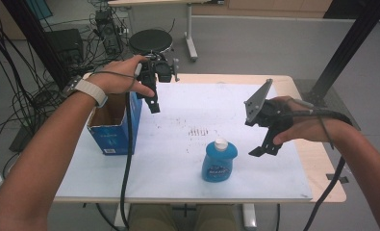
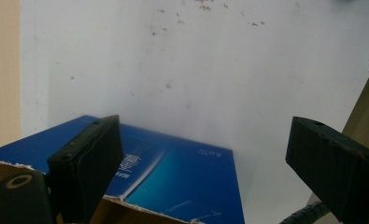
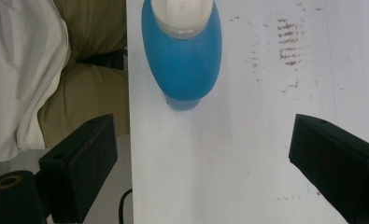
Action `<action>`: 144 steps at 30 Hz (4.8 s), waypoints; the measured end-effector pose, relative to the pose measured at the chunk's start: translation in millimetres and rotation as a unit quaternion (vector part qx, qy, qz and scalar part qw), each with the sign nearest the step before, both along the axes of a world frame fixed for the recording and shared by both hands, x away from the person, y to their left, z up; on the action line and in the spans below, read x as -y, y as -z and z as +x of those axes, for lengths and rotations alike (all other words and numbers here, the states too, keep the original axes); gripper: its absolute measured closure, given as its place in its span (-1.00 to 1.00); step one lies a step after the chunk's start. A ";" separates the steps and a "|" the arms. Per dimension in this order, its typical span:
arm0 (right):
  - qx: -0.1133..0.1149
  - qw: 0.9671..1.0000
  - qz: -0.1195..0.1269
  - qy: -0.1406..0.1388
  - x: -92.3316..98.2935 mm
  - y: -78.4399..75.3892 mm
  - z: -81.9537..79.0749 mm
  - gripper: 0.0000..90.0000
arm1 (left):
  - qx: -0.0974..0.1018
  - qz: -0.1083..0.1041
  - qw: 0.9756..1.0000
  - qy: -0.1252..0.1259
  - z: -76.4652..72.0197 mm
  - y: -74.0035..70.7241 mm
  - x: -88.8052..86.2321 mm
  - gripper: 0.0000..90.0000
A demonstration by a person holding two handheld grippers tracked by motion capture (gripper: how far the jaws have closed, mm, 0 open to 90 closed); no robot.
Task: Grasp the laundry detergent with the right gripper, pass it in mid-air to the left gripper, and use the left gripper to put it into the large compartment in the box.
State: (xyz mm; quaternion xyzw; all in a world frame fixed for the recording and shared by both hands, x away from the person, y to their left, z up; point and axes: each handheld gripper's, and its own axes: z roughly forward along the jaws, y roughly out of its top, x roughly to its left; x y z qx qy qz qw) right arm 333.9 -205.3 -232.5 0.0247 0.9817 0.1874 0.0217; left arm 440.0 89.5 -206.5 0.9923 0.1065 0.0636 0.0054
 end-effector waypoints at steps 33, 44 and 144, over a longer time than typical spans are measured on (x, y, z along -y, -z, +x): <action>-0.001 0.998 0.055 -0.022 -6.6 23.9 0.6 -0.88 | 0.005 -0.003 1.000 0.000 -1.8 5.6 -1.3 -0.74; -0.003 0.997 0.072 -0.025 -5.6 34.6 2.3 -0.89 | 0.004 -0.004 1.000 0.001 -1.5 8.9 -1.9 -0.74; -0.013 0.986 0.155 -0.051 -11.2 98.3 7.8 -0.90 | -0.001 -0.006 1.000 -0.004 -1.6 23.6 3.0 -0.74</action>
